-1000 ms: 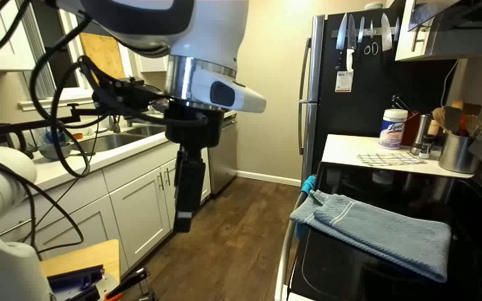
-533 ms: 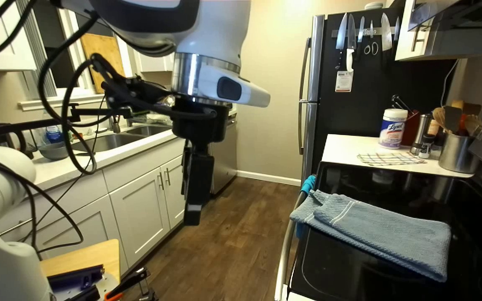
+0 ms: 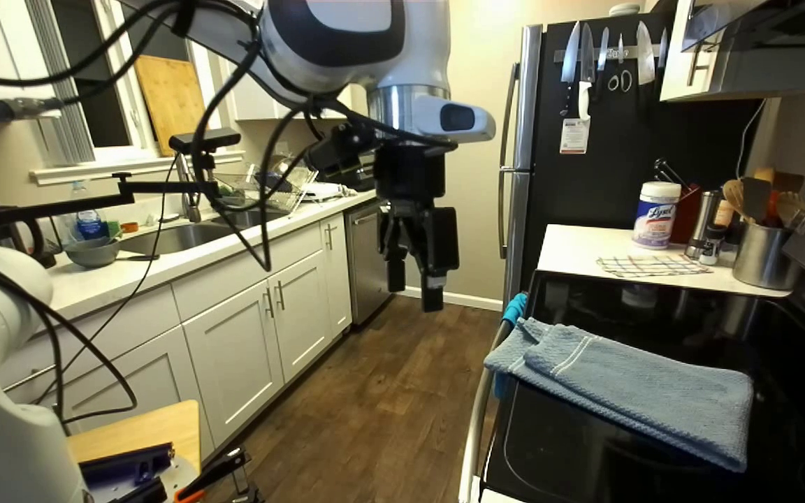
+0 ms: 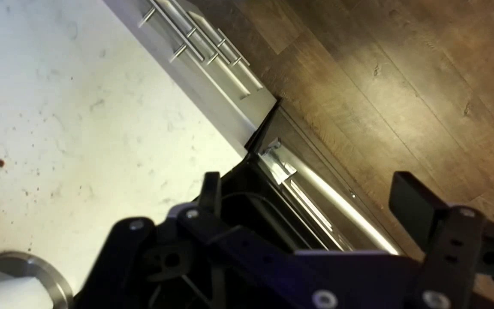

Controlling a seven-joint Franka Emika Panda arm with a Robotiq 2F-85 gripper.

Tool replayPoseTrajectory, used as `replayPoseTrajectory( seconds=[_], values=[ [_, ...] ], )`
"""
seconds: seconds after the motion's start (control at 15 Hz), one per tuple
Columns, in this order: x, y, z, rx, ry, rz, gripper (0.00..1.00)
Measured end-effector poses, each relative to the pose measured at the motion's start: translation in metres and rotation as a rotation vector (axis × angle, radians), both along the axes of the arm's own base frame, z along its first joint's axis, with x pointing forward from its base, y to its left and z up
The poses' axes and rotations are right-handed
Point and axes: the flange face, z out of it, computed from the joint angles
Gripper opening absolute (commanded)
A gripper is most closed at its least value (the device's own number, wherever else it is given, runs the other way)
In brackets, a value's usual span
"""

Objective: Move the light blue towel from the stove top to the oven handle

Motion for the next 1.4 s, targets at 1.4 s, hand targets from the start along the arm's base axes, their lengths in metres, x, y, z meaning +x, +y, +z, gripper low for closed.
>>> replayPoseTrajectory(
  seconds=[1.4],
  values=[
    [0.145,0.1,-0.11,-0.44,0.025,0.077,1.0]
  ],
)
